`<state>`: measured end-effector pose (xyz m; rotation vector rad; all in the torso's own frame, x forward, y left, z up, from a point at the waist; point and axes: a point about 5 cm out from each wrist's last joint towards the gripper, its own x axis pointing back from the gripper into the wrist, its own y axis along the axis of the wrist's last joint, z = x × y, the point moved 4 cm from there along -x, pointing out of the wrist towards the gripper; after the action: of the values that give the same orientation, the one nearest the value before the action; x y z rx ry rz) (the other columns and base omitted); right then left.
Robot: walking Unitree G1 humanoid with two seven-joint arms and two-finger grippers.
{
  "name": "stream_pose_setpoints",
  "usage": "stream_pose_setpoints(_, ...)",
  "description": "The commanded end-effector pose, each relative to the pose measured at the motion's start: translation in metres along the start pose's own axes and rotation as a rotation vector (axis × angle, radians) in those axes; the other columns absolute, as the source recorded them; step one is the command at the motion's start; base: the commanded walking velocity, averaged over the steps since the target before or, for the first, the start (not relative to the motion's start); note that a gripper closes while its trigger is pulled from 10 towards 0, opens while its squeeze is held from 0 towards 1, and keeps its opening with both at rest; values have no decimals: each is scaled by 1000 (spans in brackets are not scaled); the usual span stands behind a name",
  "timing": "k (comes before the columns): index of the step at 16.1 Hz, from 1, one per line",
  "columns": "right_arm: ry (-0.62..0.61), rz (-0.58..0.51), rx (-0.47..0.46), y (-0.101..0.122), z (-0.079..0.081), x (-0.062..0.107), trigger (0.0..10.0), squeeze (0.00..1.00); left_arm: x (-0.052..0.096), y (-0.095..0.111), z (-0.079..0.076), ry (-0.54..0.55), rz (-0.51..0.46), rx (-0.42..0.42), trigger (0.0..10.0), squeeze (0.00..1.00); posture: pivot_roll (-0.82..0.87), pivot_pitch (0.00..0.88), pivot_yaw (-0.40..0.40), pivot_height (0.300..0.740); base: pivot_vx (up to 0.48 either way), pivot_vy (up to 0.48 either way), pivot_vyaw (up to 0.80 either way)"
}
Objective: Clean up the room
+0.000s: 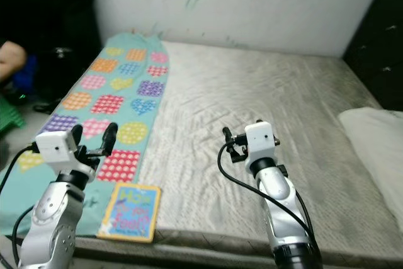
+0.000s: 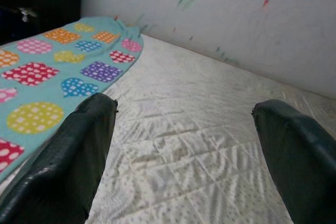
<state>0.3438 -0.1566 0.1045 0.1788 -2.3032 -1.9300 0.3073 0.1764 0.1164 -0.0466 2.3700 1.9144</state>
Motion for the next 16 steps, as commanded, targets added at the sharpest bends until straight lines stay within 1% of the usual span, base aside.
stream_pose_setpoints(1, -12, -8, 8, 4, -5, -2, 10000, 0, -2, -4, -2, 5, 20, 19, 10000, 0, -60, 0, -53, 740, 0, 0, 0)
stream_pose_setpoints(3, -9, -7, 9, 4, -4, -2, 10000, 0, -2, -4, -1, 12, 20, 29, 10000, 0, -60, 0, -53, 740, 0, 0, 0)
stream_pose_setpoints(4, -9, -7, 9, 4, -4, -1, 10000, 0, -3, -4, -2, 3, 19, 24, 10000, 0, -60, 0, -53, 740, 0, 307, 0)
stream_pose_setpoints(5, -7, -7, 8, 3, -4, -1, 10000, 0, -3, -3, -4, -5, 16, 31, 10000, 0, -61, 0, -53, 740, 0, 480, 0)
stream_pose_setpoints(11, -4, -5, 11, 3, -4, -2, 10000, 0, -4, -2, -4, 3, 8, 38, 10000, 0, -64, 0, -55, 740, 0, 480, 0)
stream_pose_setpoints(16, 17, -4, 17, 3, -1, -3, 10000, 0, -3, 0, -4, 8, -11, 35, 10000, 0, -64, 0, -57, 740, 0, 0, 0)
